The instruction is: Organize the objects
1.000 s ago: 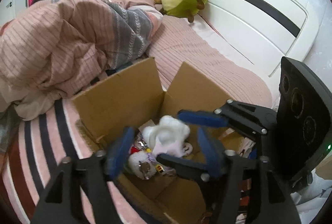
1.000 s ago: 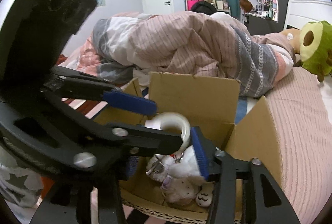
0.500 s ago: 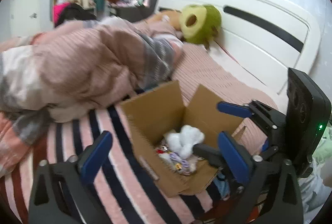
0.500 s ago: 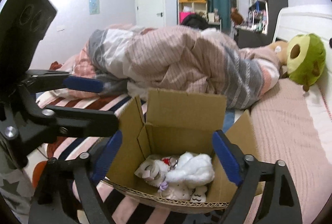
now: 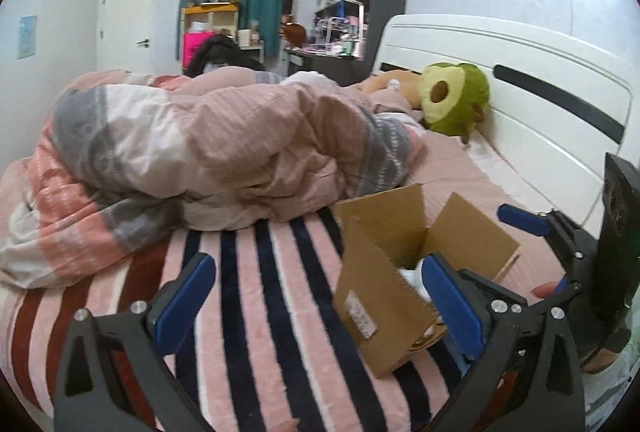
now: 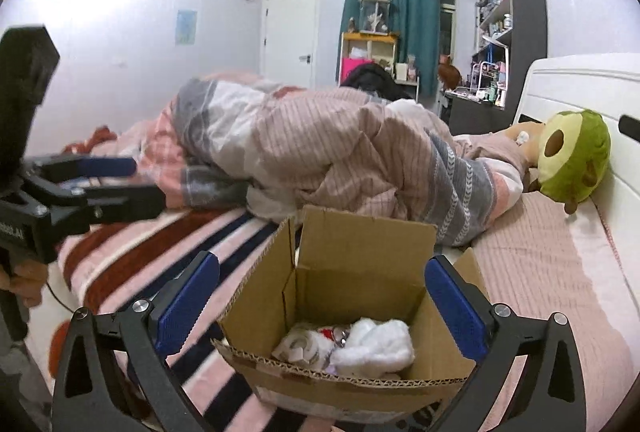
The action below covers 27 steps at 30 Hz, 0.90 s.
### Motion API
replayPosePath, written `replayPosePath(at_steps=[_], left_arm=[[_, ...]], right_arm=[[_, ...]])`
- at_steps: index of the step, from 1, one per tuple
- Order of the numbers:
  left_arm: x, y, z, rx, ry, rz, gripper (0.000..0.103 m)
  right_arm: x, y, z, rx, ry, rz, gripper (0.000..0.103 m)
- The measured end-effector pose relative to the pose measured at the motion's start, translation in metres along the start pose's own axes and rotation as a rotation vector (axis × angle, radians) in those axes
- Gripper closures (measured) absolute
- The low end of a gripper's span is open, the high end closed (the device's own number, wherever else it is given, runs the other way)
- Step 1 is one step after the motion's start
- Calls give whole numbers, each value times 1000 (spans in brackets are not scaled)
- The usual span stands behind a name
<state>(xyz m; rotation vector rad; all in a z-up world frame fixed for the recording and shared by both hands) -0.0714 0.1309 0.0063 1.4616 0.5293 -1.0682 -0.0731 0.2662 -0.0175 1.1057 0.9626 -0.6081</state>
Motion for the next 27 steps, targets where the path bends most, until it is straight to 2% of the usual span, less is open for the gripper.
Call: replayPosePath(at_steps=[6, 15, 27], left_arm=[[5, 2, 1, -9, 3, -4, 1], [9, 0, -4, -40, -14, 24, 1], [10, 2, -9, -39, -15, 22, 1]], right_arm=[[5, -3, 0, -40, -66, 35, 0], [13, -5, -7, -33, -129, 76, 0], [15, -3, -10, -27, -138, 90, 0]])
Point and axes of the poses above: each gripper's, at about its wrist camera, not at the fingertips, and y roughly against the way its jaws point, z to its left, x to its underside, the point moved 9 cm from there along -y, roughly the way its jaws point, and after that the axes turned 14 degrees about -y, right-handed, at the moved point
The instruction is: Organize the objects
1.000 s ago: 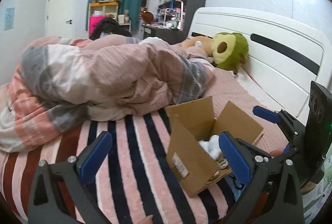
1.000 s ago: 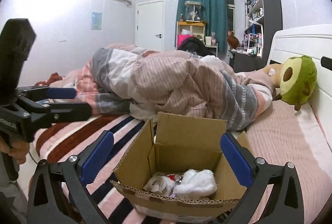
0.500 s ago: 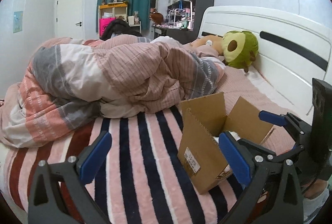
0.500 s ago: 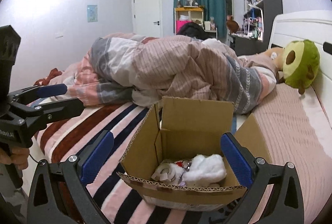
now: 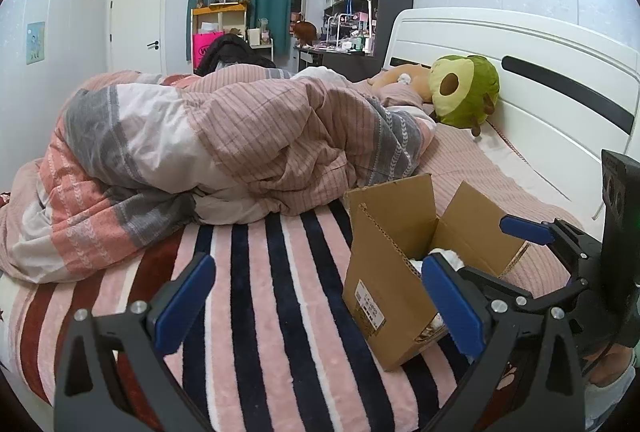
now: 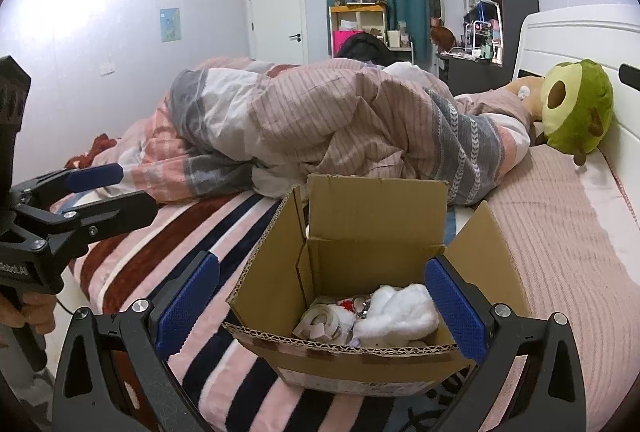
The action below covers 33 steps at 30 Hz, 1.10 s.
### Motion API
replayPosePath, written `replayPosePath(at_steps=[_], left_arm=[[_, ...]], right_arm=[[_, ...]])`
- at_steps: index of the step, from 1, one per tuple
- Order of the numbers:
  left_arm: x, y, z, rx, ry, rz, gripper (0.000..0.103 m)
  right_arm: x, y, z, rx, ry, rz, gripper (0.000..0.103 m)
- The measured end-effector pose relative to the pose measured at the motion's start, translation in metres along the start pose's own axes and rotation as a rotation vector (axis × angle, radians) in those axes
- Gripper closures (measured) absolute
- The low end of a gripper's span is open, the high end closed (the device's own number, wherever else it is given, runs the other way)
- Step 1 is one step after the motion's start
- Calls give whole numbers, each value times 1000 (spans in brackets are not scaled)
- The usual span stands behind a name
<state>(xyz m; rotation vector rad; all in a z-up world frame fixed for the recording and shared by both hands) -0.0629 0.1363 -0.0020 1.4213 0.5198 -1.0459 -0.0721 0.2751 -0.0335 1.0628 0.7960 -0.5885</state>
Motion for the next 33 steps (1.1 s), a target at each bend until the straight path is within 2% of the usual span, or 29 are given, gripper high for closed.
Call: replayPosePath(at_steps=[33], left_arm=[[4, 0, -2, 4, 2, 12, 1]], right_arm=[[4, 1, 2, 22, 12, 16, 0]])
Point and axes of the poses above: each gripper's, at about its wrist camera, not at the fingertips, and y roughly against the way its jaws point, z to its left, x to its underside, the point moved 9 cm from there along -y, roughly the way its jaws point, and after that the axes turned 14 degrees about -y, right-handed, at the moved point
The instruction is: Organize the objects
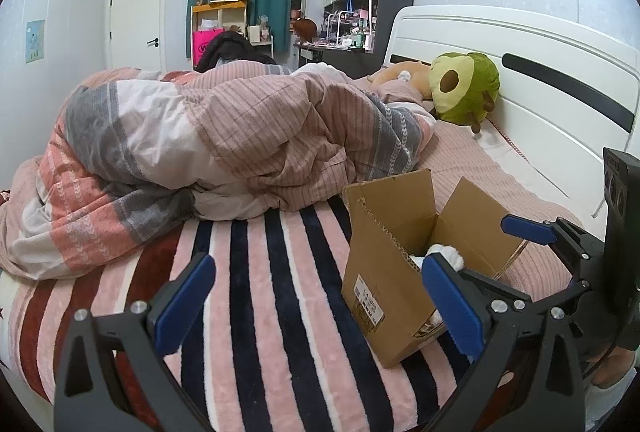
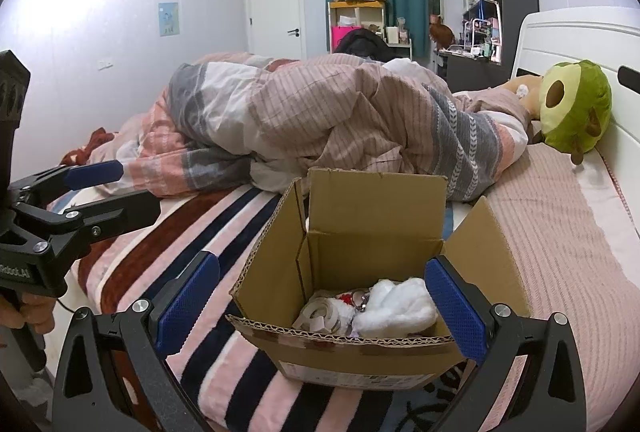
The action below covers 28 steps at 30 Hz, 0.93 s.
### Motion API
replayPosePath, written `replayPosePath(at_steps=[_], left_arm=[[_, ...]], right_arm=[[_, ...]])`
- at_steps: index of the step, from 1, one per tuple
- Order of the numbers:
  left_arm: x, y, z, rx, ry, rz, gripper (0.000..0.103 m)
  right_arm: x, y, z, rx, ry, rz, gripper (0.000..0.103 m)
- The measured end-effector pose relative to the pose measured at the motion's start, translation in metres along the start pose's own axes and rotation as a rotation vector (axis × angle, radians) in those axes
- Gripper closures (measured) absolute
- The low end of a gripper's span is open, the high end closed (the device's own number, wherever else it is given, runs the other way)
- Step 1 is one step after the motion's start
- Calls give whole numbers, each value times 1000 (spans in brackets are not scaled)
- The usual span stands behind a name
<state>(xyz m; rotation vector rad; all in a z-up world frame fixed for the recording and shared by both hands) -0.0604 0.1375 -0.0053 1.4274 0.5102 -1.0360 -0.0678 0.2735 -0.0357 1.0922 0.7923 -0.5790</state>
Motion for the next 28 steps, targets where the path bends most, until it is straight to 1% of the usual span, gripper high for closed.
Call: replayPosePath(at_steps=[18, 28], left_arm=[[5, -6, -1, 13, 14, 14, 1], [6, -6, 0, 24, 25, 8, 1]], right_arm=[[2, -3, 4, -7, 0, 11, 0], [1, -4, 7, -14, -6, 7, 0]])
Point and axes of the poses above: each gripper's, at about its wrist camera, not at the fingertips, and y roughly against the way its jaws point, z to its left, x to its underside, the point moved 9 cm from there along -y, roughly the way its jaws point, and after that the axes turned 14 degrees about -y, right-handed, at the moved point
